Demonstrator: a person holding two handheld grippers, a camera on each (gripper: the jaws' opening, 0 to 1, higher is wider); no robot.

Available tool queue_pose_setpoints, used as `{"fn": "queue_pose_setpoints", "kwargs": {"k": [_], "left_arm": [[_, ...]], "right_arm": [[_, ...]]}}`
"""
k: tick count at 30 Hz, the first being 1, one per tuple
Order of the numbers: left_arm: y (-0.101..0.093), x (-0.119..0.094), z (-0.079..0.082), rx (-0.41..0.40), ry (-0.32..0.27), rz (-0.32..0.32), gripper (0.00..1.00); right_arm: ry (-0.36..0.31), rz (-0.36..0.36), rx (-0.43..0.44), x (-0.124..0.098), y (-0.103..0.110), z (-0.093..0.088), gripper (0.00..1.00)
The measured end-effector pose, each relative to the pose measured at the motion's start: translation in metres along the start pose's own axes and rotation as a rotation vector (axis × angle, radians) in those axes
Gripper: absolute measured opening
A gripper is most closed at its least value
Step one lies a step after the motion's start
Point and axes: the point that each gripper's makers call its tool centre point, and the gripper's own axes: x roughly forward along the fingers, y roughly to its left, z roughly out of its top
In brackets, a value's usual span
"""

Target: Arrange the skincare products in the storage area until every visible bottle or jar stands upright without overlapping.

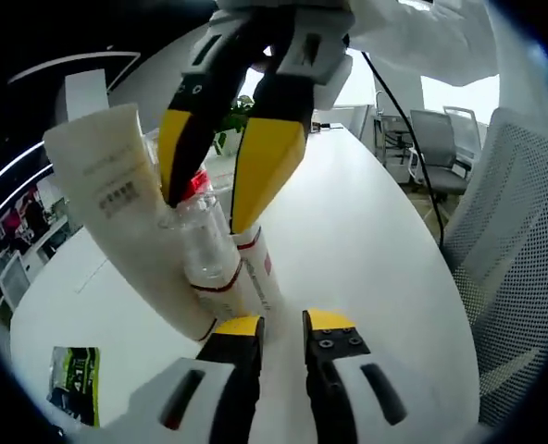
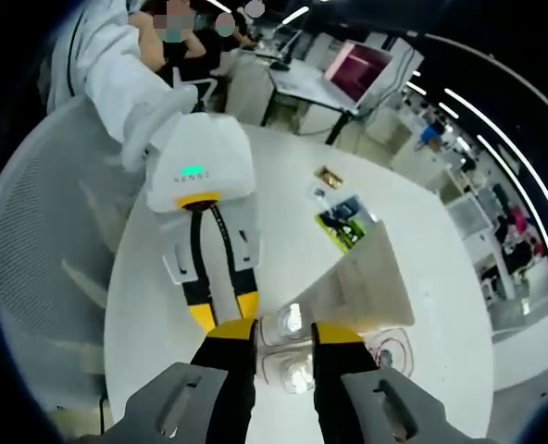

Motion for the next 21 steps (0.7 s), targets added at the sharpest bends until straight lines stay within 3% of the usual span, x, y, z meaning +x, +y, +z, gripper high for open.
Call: {"fn": "queue_pose_setpoints", "kwargs": {"k": [8,13,21], "left_arm": [[0.002,-0.004,-0.003,0.002,0.008,0.014,0.18],[-0.002,-0.005,-0.006,-0.015,0.017,0.004,0.17],[-0.023,0.01,0.01,-0.025,-0.028,-0.052,0.17]], "right_arm": [[-0.005,0.023,0.018,-0.002,0.005,0.002,0.11],[-0.013,-0.007,0.014,-0.003,-0.004,0.002,0.2],[0.029,-0.001,-0.023,0.003,-0.002,-0.004,0.19]]}}
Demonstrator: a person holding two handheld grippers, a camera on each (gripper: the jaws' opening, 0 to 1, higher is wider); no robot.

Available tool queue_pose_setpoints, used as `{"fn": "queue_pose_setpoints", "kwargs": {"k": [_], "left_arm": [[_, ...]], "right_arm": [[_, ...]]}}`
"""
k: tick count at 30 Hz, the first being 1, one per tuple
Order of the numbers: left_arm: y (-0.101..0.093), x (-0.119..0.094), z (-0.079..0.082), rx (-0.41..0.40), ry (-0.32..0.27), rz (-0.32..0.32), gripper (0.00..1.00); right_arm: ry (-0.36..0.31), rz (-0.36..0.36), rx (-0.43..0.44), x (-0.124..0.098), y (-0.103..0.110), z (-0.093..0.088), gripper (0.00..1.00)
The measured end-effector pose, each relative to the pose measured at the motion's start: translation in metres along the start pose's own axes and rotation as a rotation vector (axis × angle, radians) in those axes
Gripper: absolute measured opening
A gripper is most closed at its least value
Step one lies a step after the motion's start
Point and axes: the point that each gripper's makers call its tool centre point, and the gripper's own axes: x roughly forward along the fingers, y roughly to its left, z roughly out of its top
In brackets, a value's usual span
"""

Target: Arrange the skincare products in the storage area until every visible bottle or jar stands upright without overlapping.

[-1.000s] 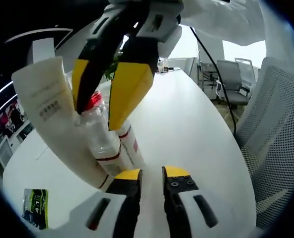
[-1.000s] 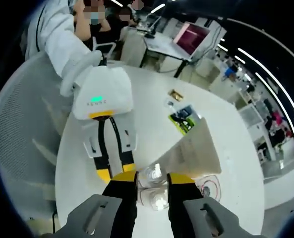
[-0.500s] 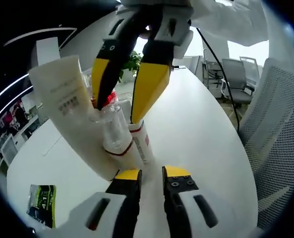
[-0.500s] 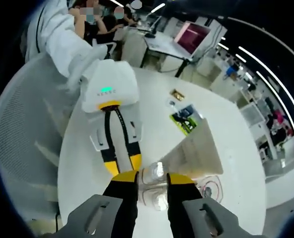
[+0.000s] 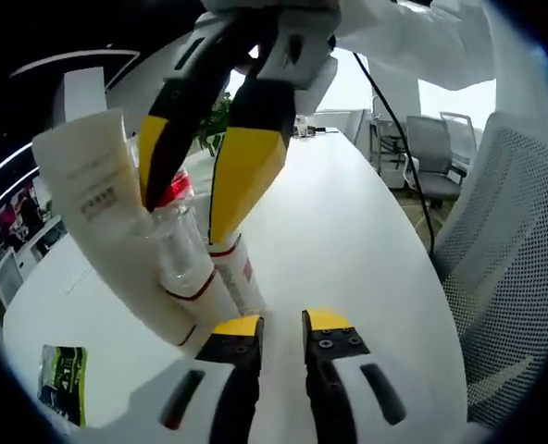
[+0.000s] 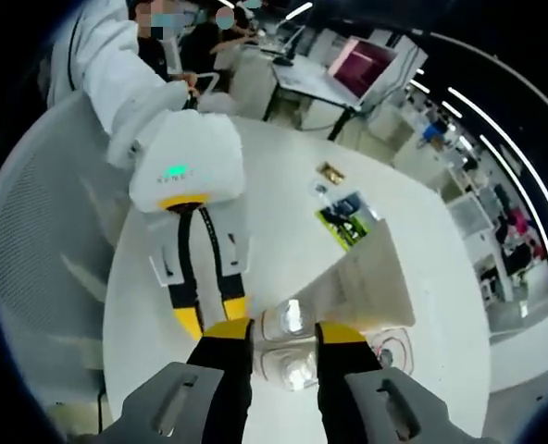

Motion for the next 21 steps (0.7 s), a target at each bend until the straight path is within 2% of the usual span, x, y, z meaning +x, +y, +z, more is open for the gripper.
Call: {"fn": "queue_pose_setpoints", "kwargs": {"k": [4,9,17,21], "left_arm": [[-0.005,0.008,0.002,0.0,-0.013,-0.004,0.19],[-0.011,0.012,0.002,0.016,-0.004,-0.007,0.3],[-0.001,0.007,0.004,0.003,-0.007,0.021,0.3],[0.005,0.001,-0.001,0.007,0.011,0.03,0.27]], "right_arm": [[0.014,-0.01,-0.019,-0.001,-0.002,-0.001,0.18],[0.024,-0.009,-0.032,0.0,0.001,-0.001,0.2],[0.025,-0.005,-0.026,0.0,0.001,0.0,0.19],[0.022,0.001,-0.021,-0.001,0.002,0.001,0.18]]}}
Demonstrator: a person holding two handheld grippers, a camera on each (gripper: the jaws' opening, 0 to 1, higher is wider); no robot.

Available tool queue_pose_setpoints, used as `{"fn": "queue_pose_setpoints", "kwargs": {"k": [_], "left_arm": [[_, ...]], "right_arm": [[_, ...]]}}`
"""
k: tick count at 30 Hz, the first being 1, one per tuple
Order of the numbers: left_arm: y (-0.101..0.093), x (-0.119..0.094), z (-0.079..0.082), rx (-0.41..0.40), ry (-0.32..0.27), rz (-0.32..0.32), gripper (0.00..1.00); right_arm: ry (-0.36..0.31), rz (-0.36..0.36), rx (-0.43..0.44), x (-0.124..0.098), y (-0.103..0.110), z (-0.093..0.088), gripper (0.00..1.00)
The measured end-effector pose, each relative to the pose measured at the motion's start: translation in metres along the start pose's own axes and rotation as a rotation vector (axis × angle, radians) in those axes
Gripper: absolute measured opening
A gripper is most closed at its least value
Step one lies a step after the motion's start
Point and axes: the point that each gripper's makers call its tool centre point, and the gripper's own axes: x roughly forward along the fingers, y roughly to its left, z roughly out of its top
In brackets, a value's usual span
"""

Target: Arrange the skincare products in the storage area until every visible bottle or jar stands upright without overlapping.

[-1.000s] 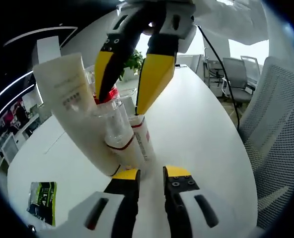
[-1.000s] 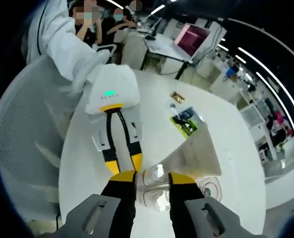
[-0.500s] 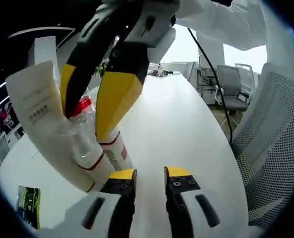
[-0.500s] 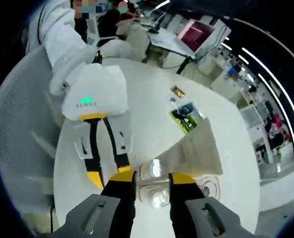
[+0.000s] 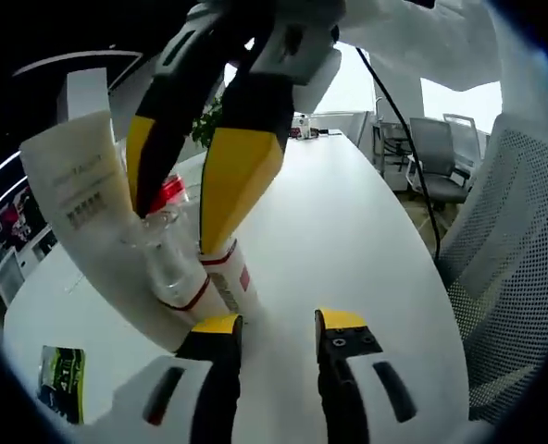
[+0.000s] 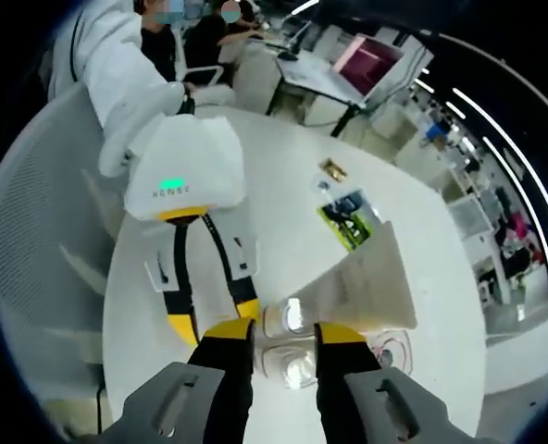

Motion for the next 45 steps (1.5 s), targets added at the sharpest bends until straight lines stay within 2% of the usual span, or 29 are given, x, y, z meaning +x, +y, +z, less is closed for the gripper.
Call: {"fn": "queue_pose_setpoints", "kwargs": {"k": [5,13,16,20,25,29,32,38,45], "left_arm": [[0.005,-0.006,-0.006,0.006,0.015,0.01,0.25],[0.007,-0.012,-0.016,0.012,0.046,0.021,0.26],[0.008,-0.013,-0.018,0.006,0.048,0.022,0.27],[0.005,-0.012,-0.017,0.007,0.048,0.015,0.27],[0.002,-0.012,-0.016,0.008,0.042,0.007,0.27],[0.003,-0.012,-0.012,0.008,0.028,0.006,0.27],[0.006,-0.013,-0.008,0.011,0.015,0.013,0.26],[0.009,-0.021,-0.001,0.017,0.0,0.029,0.25],[0.016,-0.029,0.0,0.025,-0.005,0.054,0.25]], "right_arm": [[-0.012,0.021,0.021,-0.001,0.004,0.003,0.17],[0.0,-0.019,0.005,-0.004,-0.002,-0.001,0.2],[0.042,-0.037,-0.069,-0.002,0.001,-0.003,0.2],[0.099,-0.076,-0.127,0.001,0.004,-0.009,0.21],[0.092,-0.1,-0.102,0.003,0.006,-0.01,0.22],[0.073,-0.086,-0.056,0.007,0.008,-0.009,0.23],[0.062,-0.092,-0.045,0.006,0.004,-0.008,0.21],[0.029,-0.076,0.006,0.01,0.0,-0.007,0.18],[0.014,-0.038,0.046,0.009,0.007,-0.004,0.18]]}}
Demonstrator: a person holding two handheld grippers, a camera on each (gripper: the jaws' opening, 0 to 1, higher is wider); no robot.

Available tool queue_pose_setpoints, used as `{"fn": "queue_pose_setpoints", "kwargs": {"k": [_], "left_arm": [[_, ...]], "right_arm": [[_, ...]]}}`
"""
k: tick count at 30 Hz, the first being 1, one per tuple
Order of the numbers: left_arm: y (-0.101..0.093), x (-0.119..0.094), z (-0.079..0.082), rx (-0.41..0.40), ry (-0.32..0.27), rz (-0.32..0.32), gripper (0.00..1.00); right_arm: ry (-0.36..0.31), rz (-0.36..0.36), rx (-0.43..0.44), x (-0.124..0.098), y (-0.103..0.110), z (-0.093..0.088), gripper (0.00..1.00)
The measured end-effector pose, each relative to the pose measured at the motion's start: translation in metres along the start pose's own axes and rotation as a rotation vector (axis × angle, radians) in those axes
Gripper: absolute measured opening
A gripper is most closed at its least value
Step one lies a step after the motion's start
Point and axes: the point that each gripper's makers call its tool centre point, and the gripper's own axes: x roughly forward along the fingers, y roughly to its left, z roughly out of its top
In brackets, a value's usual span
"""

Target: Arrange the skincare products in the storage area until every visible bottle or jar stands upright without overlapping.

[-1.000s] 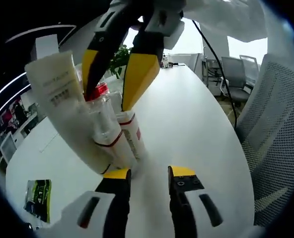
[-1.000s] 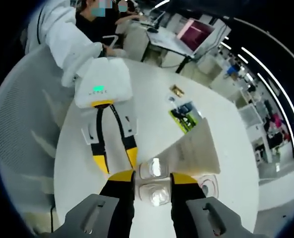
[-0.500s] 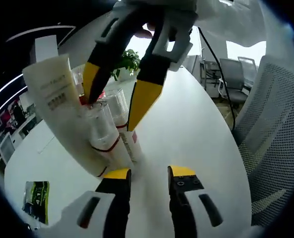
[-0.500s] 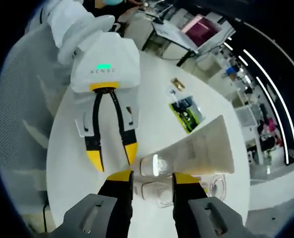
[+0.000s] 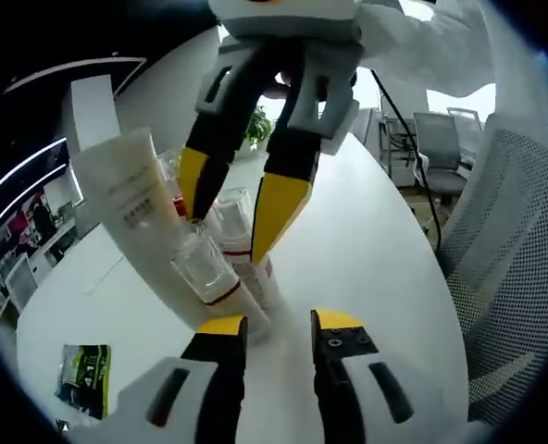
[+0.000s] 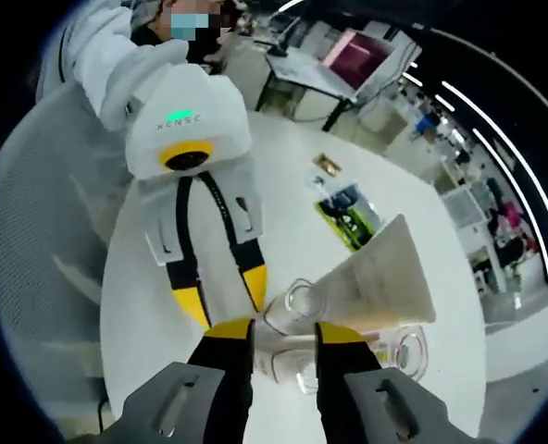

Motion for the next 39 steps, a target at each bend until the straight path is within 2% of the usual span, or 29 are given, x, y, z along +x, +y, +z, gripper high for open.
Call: {"fn": "queue_pose_setpoints", "kwargs": {"k": [9,16,20,28,31,33,39], "left_arm": [[0.002,-0.005,0.004,0.014,-0.009,0.008,0.24],[0.001,-0.009,-0.003,0.043,0.021,0.007,0.23],[0.0,-0.008,-0.002,0.034,0.021,0.008,0.23],[-0.003,-0.002,0.0,0.035,0.012,-0.003,0.23],[-0.006,0.0,0.001,0.039,0.011,-0.01,0.23],[-0.006,0.0,0.002,0.042,0.009,-0.012,0.23],[-0.004,-0.001,0.004,0.043,0.008,-0.002,0.23]], "right_arm": [[-0.004,0.033,0.01,-0.003,0.013,-0.001,0.18],[-0.003,0.062,0.023,-0.002,0.025,-0.004,0.17],[0.008,0.069,0.026,-0.001,0.029,-0.009,0.17],[0.006,0.056,0.033,-0.009,0.026,-0.008,0.17],[0.041,0.04,-0.016,-0.009,0.024,-0.013,0.17],[0.042,0.04,-0.012,-0.01,0.025,-0.013,0.17],[-0.029,-0.014,0.023,-0.021,0.01,0.002,0.17]]}}
